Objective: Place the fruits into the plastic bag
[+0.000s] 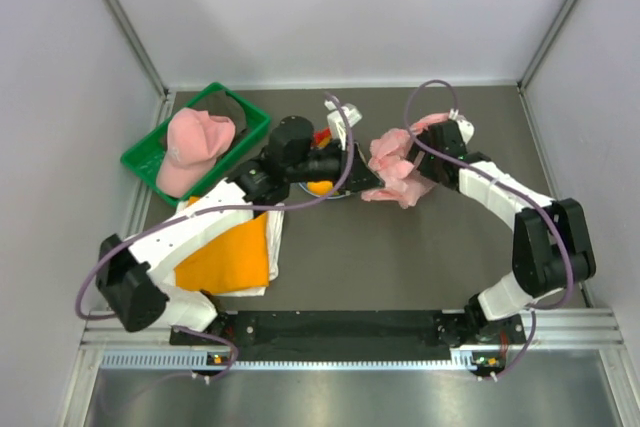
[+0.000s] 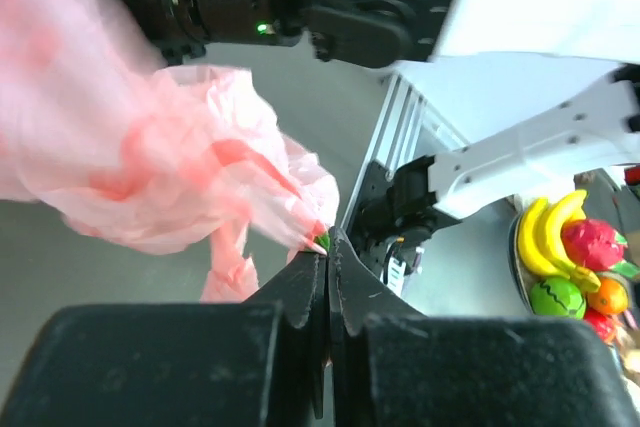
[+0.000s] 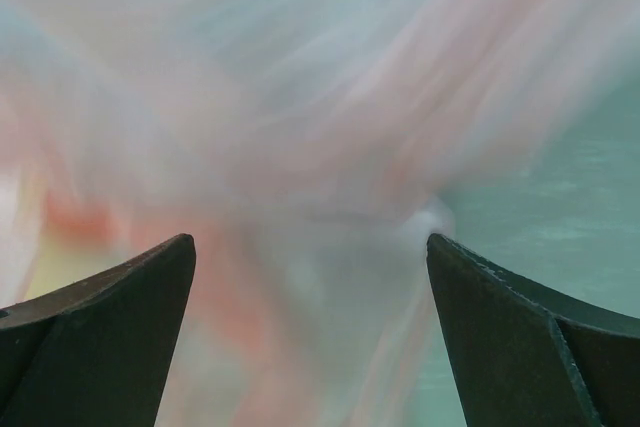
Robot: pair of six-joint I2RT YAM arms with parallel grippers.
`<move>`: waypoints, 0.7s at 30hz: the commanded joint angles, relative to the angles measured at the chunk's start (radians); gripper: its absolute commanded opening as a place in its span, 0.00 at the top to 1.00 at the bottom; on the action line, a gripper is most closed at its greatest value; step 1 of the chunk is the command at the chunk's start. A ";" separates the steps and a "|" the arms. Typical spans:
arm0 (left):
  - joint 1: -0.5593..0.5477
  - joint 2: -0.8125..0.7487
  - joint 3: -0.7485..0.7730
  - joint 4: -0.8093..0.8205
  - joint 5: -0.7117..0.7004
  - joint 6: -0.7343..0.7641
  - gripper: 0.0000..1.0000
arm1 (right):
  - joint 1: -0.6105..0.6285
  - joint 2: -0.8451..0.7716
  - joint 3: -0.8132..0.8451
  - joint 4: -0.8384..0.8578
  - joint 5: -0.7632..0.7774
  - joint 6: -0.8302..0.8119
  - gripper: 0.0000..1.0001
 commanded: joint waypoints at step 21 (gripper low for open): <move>0.174 0.032 -0.098 -0.136 0.022 0.154 1.00 | -0.047 -0.546 -0.047 -0.349 -0.095 -0.270 0.01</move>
